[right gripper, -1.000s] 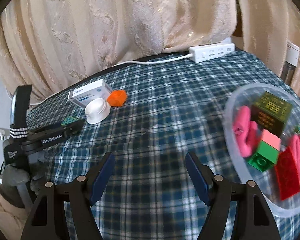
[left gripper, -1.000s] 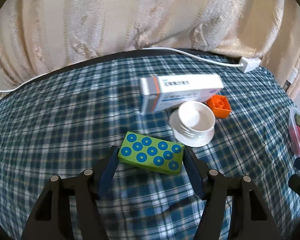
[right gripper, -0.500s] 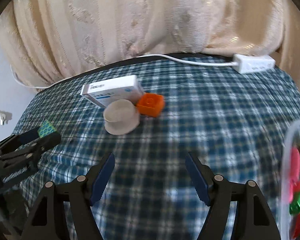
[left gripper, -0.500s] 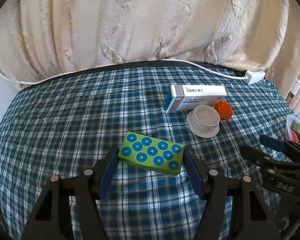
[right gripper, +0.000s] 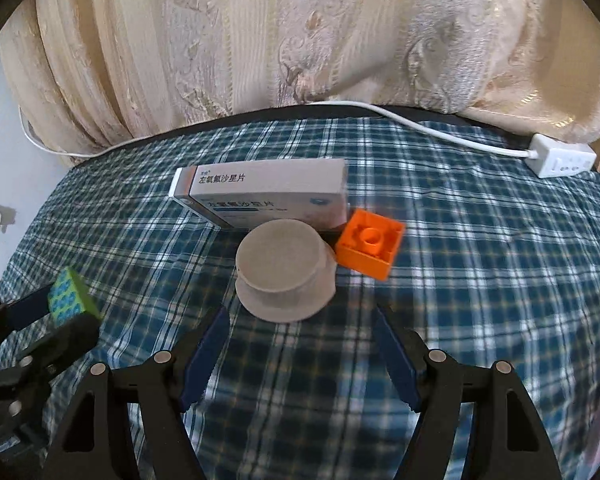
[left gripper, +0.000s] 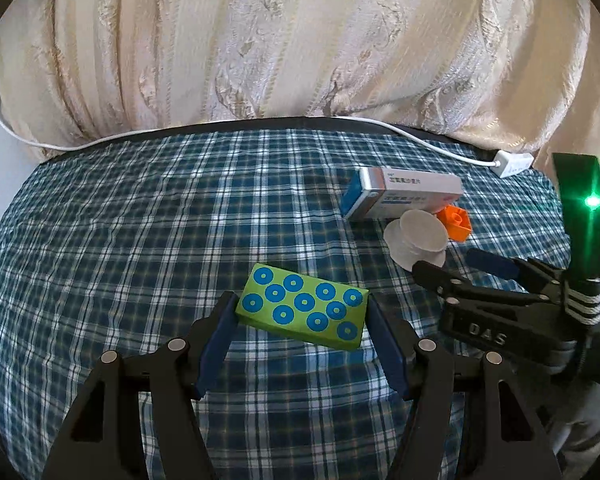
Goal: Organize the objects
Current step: 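Grasp the white cup on its saucer with the right gripper while the left holds the dotted brick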
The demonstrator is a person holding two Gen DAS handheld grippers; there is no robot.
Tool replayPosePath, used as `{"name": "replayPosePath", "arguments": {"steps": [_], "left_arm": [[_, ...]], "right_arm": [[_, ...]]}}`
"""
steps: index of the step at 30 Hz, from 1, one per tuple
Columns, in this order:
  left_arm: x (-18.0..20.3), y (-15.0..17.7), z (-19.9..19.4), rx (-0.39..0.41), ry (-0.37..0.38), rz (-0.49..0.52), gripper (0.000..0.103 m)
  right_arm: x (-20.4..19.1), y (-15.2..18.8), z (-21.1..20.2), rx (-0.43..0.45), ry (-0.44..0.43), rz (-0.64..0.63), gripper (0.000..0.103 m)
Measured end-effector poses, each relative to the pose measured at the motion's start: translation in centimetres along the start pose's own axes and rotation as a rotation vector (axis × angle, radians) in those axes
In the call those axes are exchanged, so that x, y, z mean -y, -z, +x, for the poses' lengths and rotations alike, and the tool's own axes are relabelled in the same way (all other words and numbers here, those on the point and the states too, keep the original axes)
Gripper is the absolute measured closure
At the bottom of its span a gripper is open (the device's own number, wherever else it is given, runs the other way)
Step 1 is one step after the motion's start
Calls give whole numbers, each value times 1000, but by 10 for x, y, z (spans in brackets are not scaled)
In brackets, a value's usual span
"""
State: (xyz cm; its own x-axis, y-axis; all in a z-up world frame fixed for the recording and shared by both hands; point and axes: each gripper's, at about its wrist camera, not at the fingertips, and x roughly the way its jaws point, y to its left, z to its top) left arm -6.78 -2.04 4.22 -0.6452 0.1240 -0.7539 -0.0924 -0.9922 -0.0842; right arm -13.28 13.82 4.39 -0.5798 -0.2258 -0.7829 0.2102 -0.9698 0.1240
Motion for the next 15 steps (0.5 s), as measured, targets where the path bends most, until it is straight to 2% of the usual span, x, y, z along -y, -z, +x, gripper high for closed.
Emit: {"name": "replayPosePath", "arguments": {"steps": [10,11,13,15], "left_arm": [[-1,3,0,-17,2,-11,37],[-1,3,1,-19,2,-10,37],[-1,2,3,-22,3,-12,37],[-2,1,5,-26,2,-16,37]], "right_arm": [[-3,-14,15,2,38,-23,28],[-4,-15,16,4,39,-30,30],[-7,-16,17,4,44,-49,45],[-9,-18,16,10,48,-67,48]]}}
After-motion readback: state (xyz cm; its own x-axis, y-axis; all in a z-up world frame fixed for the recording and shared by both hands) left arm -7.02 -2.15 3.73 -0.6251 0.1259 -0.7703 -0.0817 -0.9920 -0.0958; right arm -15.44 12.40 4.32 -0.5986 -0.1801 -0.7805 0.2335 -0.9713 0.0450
